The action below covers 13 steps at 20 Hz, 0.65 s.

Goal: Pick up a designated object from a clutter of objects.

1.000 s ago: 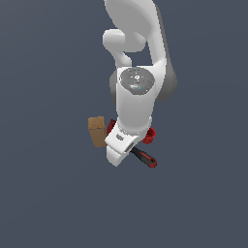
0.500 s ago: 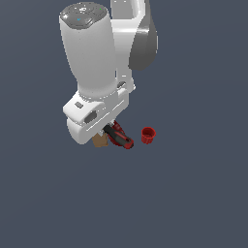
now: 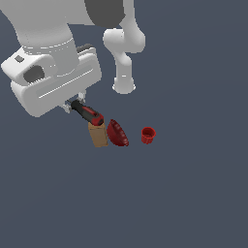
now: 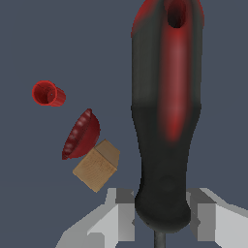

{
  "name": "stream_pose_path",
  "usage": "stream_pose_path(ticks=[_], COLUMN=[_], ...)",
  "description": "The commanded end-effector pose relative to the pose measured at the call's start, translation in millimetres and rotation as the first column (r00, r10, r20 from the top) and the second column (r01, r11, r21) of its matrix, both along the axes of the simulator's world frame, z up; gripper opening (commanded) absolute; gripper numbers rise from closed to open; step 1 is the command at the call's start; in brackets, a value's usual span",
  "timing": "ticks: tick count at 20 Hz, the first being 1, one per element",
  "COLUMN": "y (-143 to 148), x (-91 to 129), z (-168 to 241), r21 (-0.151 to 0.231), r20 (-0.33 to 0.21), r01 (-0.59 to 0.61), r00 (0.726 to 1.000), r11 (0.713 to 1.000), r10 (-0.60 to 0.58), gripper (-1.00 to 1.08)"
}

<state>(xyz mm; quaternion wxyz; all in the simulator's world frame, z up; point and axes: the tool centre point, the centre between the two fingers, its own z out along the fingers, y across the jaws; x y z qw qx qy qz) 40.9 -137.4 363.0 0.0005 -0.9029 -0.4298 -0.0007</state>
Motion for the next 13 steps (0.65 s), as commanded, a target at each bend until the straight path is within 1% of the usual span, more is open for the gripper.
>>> stream_pose_path(ticks=[1, 7, 13], y=[-15, -36, -42], x=[-3, -6, -6], z=[17, 40, 45], r21=[0.0, -0.001, -0.001], r20=[-0.001, -0.001, -0.001], r01=[-0.001, -0.001, -0.001], r00=[1.0, 1.0, 1.0], r11=[1.0, 1.0, 1.0], r10=[0.001, 0.001, 0.001], gripper=[-1.0, -1.0, -1.0])
